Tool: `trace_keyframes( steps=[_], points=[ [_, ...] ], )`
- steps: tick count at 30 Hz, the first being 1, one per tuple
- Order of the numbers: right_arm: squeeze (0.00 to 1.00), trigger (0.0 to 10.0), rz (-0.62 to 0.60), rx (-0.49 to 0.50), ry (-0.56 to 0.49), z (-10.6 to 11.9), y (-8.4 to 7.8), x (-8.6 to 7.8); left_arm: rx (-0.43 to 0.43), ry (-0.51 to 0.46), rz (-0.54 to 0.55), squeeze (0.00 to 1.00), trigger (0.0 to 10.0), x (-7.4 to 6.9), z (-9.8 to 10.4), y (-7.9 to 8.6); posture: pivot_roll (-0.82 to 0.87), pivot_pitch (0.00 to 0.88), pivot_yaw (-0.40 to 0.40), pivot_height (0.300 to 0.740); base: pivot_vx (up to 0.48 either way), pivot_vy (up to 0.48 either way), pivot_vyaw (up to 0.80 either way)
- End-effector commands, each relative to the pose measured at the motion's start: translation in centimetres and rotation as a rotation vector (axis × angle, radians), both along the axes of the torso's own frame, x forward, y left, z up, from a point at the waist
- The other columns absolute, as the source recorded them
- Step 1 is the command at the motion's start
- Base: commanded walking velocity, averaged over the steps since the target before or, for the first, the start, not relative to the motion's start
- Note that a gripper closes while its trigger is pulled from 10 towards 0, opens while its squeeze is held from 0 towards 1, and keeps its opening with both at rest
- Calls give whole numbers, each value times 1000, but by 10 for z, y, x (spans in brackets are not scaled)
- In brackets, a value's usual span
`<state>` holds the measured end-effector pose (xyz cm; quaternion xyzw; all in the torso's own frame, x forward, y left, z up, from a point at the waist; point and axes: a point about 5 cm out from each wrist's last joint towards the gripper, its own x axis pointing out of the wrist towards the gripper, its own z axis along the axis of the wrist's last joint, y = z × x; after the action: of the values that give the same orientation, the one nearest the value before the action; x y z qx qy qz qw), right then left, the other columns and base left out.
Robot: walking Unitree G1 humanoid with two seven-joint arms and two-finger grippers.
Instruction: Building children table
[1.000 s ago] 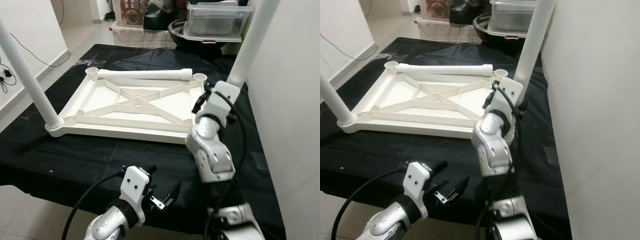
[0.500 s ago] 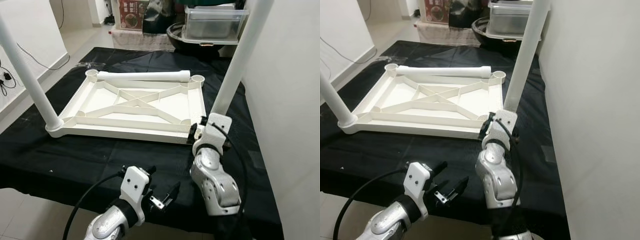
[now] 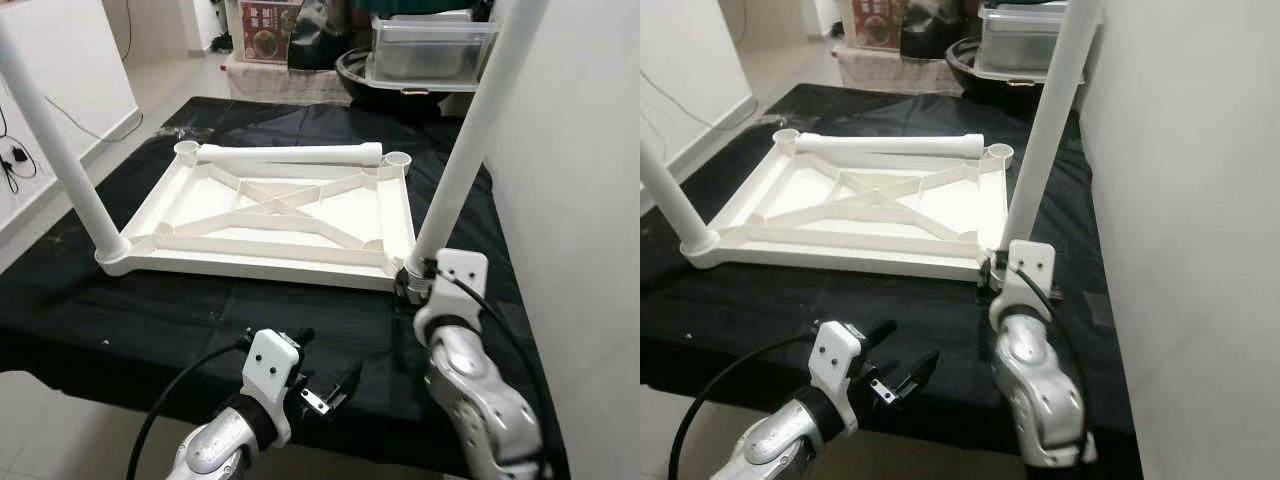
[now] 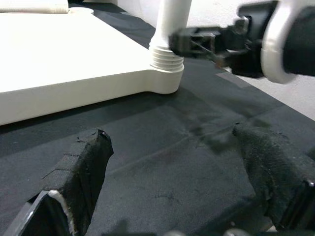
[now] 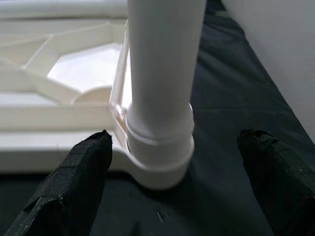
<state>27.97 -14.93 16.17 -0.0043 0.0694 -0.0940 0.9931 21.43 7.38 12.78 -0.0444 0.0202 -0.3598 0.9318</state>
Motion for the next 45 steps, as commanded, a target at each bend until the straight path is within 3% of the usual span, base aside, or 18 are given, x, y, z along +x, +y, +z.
trace_keyframes(
  steps=[1,4,6,11,16,19,27,30,34,40,43,45],
  points=[
    [0,10000,27,-67,22,-5,-12,-11,6,13,0,0,10000,0,-5,2,15,88,-20,740,0,0,0],
    [0,10000,34,-94,26,-8,-18,-14,6,12,0,0,10000,0,-5,3,15,88,-20,740,0,0,0],
    [0,10000,16,-178,45,-15,-36,-15,7,8,0,0,10000,0,-4,3,20,90,-21,740,0,0,0],
    [0,10000,-29,-269,74,-24,-57,-4,6,4,0,0,10000,-3,-3,3,25,96,-17,740,0,0,0],
    [0,10000,-53,-276,76,-28,-65,9,3,4,0,0,10000,-6,-1,2,48,114,-20,740,0,0,0],
    [0,10000,-101,-281,56,-27,-78,30,-5,4,3,0,10000,-16,5,3,70,151,-17,740,0,0,0],
    [0,10000,-146,-268,45,-26,-91,46,-9,14,-2,0,10000,-27,11,3,98,201,-13,740,0,0,0],
    [0,10000,-208,-272,18,-18,-109,60,-10,31,-17,0,10000,-39,17,4,121,245,-5,740,0,0,0],
    [0,10000,-195,-233,12,-18,-112,64,-12,36,-19,0,10000,-41,18,3,122,254,-3,740,0,0,0],
    [0,10000,-74,-137,-24,-20,-107,76,-17,56,-19,0,10000,-46,19,3,125,261,2,740,0,0,0],
    [0,10000,65,-60,-51,-20,-95,81,-17,64,-22,0,10000,-46,21,3,124,265,1,740,0,0,0],
    [0,10000,129,-75,-60,-20,-91,83,-16,66,-21,0,10000,-46,21,3,127,266,-7,740,0,0,0]
  ],
)
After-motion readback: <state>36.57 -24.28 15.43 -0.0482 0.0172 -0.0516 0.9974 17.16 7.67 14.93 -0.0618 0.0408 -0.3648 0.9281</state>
